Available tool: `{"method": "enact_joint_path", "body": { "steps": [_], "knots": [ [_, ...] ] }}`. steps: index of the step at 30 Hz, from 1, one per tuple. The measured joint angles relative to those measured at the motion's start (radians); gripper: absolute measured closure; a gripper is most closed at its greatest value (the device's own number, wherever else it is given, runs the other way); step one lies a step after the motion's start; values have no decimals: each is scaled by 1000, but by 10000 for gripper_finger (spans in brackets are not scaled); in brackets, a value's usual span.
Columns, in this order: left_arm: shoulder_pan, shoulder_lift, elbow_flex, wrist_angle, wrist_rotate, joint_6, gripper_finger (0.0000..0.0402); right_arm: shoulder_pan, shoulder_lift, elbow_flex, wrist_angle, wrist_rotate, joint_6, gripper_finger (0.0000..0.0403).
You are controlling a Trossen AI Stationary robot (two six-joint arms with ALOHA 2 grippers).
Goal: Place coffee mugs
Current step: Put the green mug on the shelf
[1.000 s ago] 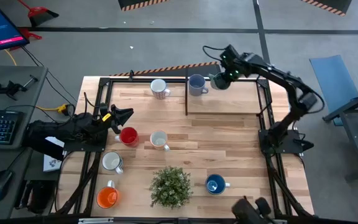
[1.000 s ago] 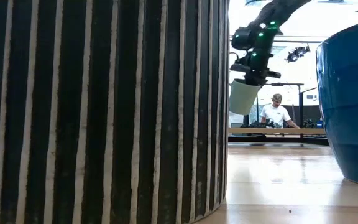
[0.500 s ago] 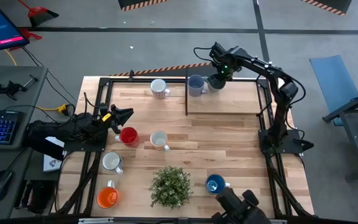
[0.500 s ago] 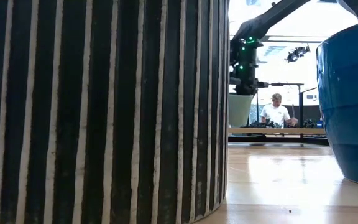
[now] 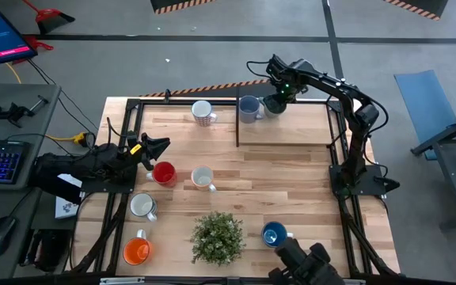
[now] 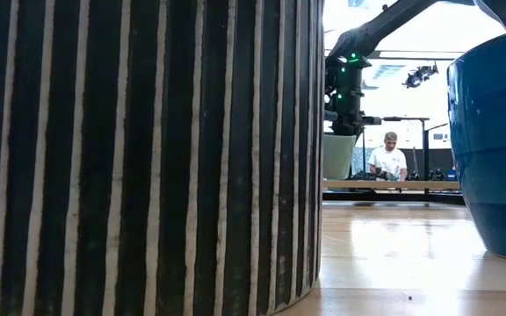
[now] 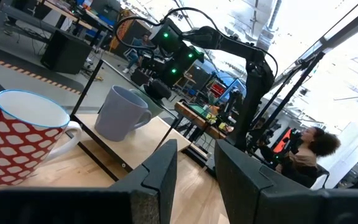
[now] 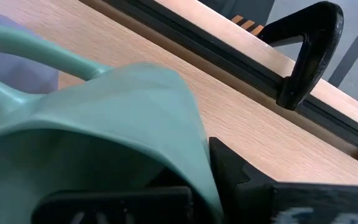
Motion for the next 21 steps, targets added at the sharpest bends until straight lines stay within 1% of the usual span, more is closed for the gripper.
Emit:
{"method": "enact_joint_path", "body": {
  "steps": [13, 21],
  "knots": [
    [0, 0, 0, 0, 0, 0, 304, 2, 0, 0, -1, -8, 61, 401],
    [0, 0, 0, 0, 0, 0, 304, 2, 0, 0, 4, -8, 61, 372]
  ]
}}
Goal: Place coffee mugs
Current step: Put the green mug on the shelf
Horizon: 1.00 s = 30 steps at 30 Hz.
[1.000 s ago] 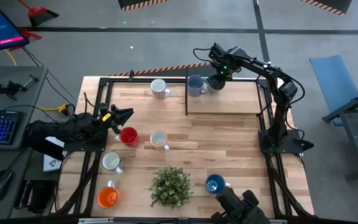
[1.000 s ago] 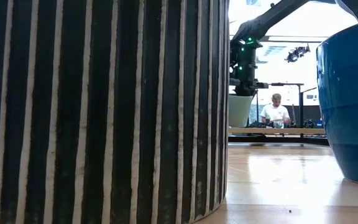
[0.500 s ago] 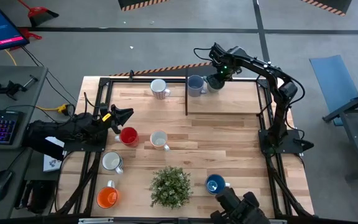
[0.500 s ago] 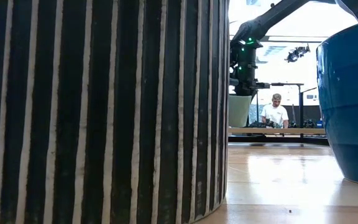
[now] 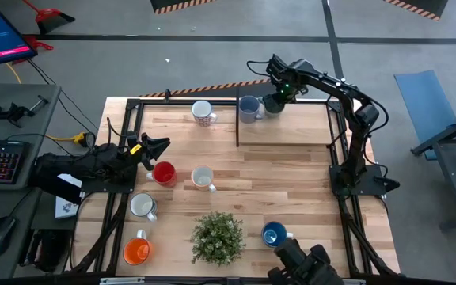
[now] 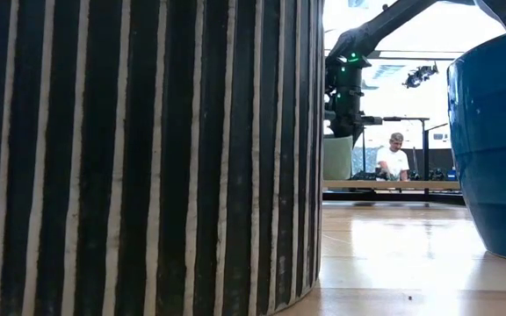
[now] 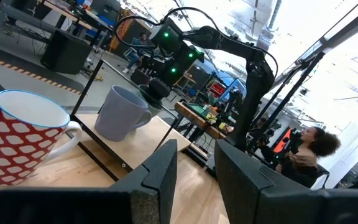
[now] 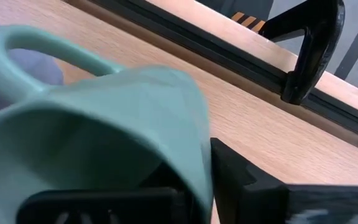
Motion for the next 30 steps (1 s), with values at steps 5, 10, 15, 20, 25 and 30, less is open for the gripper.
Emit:
{"method": "enact_joint_path", "body": {
  "steps": [5, 10, 15, 20, 25, 30],
  "knots": [
    [0, 0, 0, 0, 0, 0, 304, 0, 0, 0, -2, 0, -23, 353],
    [0, 0, 0, 0, 0, 0, 304, 0, 0, 0, 4, 0, -33, 331],
    [0, 0, 0, 0, 0, 0, 304, 0, 0, 0, 7, 0, -38, 305],
    [0, 0, 0, -1, 0, 0, 304, 0, 0, 0, 8, 0, -35, 283],
    [0, 0, 0, -11, 0, 1, 304, 0, 0, 10, 8, 0, -63, 277],
    [0, 0, 0, -32, 0, 0, 304, 0, 0, 102, -18, 1, -85, 277]
  ]
}}
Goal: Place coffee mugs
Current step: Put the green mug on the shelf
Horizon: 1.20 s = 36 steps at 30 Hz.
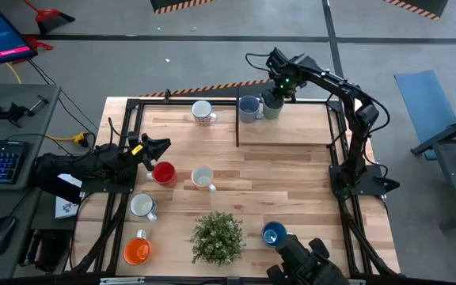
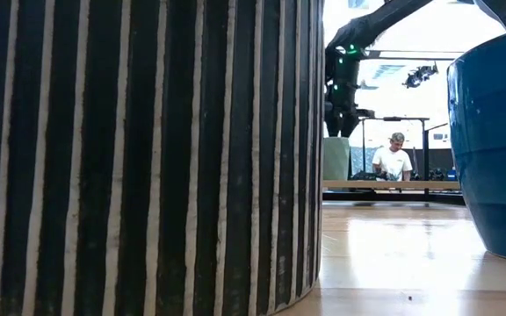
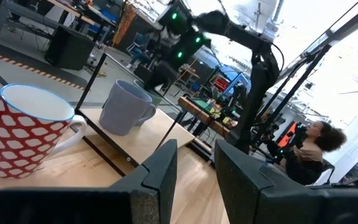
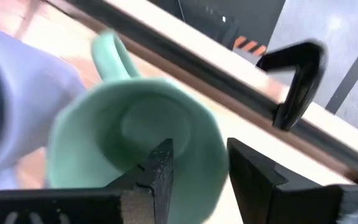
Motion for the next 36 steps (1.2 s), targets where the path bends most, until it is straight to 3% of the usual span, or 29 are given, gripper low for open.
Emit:
{"method": "enact_joint_path", "body": {
  "steps": [11, 15, 17, 21, 28, 36],
  "knots": [
    [0, 0, 0, -3, 0, 1, 304, 43, 0, 291, -283, -4, -3, 277],
    [0, 0, 0, -3, 0, 0, 304, 83, -1, 314, -292, 223, -22, 277],
    [0, 0, 0, -3, 0, -1, 304, 91, -2, 287, -272, 288, -28, 277],
    [0, 0, 0, -3, 0, 0, 304, 92, -2, 175, -240, 252, -37, 277],
    [0, 0, 0, 0, 0, -1, 304, 55, -1, 6, -147, 348, 5, 277],
    [0, 0, 0, 0, 0, -9, 304, 39, 0, -81, -42, 274, 26, 277]
  ]
}}
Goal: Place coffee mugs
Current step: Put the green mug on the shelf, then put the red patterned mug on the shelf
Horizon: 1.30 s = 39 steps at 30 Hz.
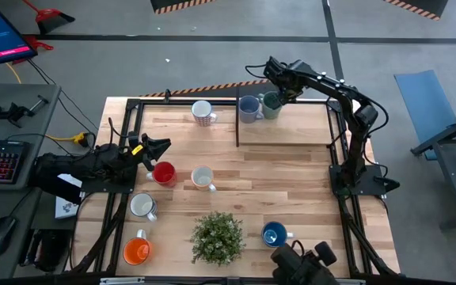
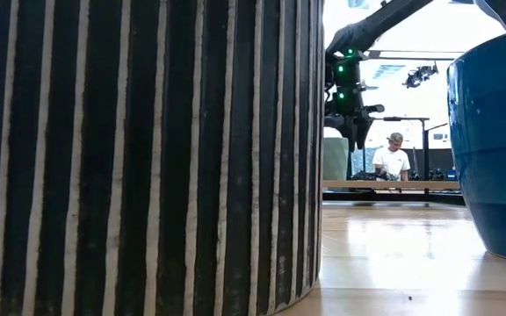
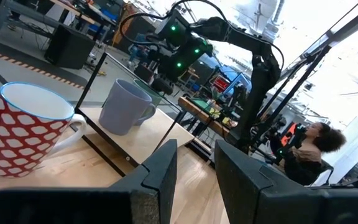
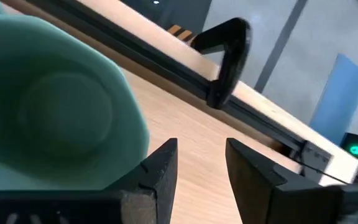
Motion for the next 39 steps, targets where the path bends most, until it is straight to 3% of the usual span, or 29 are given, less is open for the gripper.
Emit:
{"method": "enact_joint_path", "body": {
  "steps": [10, 18, 22, 28, 34, 37, 39],
  "knots": [
    [0, 0, 0, -2, 0, 0, 304, 5, -3, 0, 11, -82, -18, 277],
    [0, 0, 0, -2, 0, 1, 304, -8, -3, 6, -9, 66, -1, 277],
    [0, 0, 0, -3, 0, 1, 304, -24, -4, 88, -14, 66, -1, 277],
    [0, 0, 0, -3, 0, 1, 304, 11, -5, 299, -45, -226, -64, 277],
    [0, 0, 0, -2, 0, 0, 304, 159, -5, 505, -209, -615, -205, 277],
    [0, 0, 0, -2, 0, 0, 304, 260, -6, 588, -399, -675, -350, 277],
    [0, 0, 0, -2, 0, 0, 304, 328, -29, 582, -391, -686, -378, 277]
  ]
}}
